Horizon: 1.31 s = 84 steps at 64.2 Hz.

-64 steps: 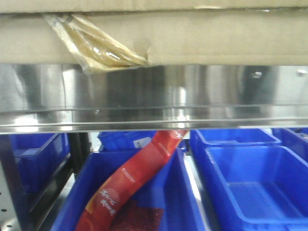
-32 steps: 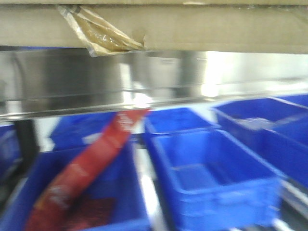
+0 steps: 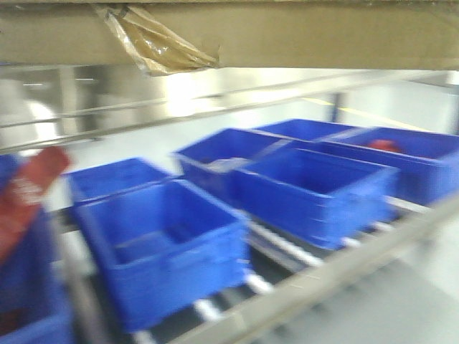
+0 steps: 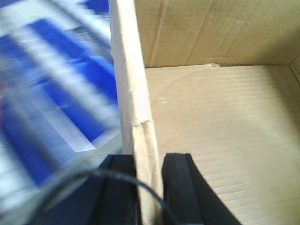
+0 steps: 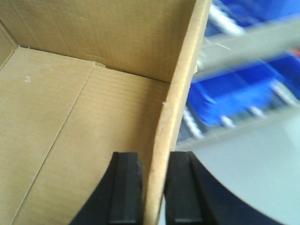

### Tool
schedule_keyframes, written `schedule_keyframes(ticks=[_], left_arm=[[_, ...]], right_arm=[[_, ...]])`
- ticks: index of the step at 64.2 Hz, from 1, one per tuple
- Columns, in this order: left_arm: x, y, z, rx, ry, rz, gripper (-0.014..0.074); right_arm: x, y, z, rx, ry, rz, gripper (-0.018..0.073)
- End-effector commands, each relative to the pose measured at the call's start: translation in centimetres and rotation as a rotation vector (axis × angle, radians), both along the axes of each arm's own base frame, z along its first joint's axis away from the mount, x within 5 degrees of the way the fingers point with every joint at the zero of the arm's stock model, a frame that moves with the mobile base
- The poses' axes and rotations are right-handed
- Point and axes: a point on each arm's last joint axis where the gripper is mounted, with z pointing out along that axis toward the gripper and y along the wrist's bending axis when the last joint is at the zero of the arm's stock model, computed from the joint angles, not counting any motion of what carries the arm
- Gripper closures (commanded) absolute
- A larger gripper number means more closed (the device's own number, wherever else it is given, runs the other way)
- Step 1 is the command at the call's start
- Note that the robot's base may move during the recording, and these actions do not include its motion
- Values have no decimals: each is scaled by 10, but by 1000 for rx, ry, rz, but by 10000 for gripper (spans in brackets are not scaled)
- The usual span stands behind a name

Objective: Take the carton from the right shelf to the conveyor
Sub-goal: 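Hold the carton with both grippers and pull it away from the shelf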

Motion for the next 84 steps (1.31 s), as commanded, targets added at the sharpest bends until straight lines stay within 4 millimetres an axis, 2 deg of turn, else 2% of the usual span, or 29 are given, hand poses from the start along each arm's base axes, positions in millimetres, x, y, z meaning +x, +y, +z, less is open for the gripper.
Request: schedule_keyframes(ticks=[1,84], left_arm=[[-2,-1,9,-42,-65,-17,616],[-2,1,10,-23,-75,-9,616]], right_arm=[[-2,1,7,22,-54,23,627],[-2,1,7,22,-54,23,627]])
